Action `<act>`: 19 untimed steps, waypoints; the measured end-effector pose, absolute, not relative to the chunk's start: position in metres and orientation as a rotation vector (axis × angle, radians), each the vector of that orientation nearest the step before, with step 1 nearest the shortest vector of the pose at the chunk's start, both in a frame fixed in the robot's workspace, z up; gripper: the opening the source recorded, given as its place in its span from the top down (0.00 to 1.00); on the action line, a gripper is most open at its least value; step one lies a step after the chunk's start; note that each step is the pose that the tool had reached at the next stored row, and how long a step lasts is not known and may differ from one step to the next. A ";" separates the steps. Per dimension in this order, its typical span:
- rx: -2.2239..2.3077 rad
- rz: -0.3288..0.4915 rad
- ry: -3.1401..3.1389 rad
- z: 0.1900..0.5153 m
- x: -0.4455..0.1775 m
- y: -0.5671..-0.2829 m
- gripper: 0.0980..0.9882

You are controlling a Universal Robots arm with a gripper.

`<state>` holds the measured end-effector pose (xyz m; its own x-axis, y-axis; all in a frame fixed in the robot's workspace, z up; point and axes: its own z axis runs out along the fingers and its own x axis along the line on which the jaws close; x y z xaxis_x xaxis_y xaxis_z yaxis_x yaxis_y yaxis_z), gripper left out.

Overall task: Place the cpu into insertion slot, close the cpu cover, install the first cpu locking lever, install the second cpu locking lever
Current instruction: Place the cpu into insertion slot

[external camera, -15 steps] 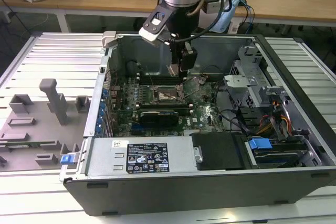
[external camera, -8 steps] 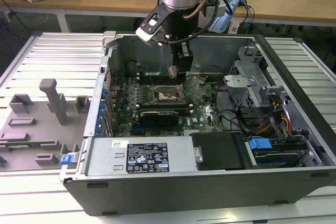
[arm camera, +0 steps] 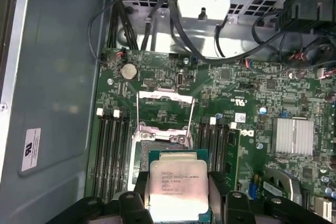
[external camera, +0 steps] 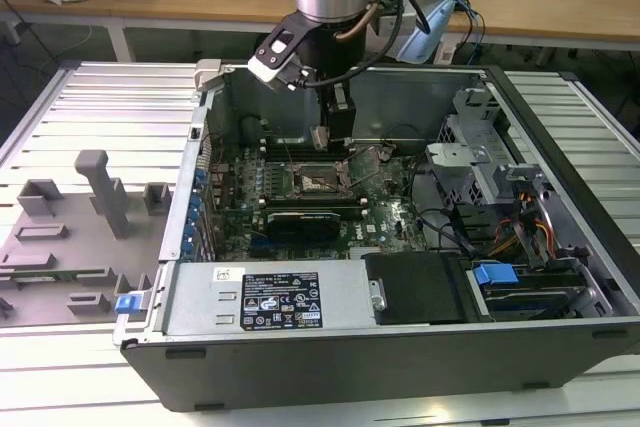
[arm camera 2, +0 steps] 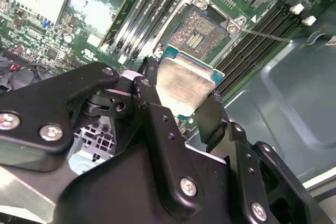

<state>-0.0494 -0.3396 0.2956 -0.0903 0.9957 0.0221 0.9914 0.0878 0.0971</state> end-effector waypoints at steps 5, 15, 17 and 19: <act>2.100 0.134 2.265 0.286 -0.050 -0.338 0.51; 2.109 0.134 2.255 0.264 -0.051 -0.338 0.51; 2.112 0.134 2.253 0.259 -0.052 -0.338 0.51; 2.116 0.134 2.249 0.253 -0.053 -0.337 0.51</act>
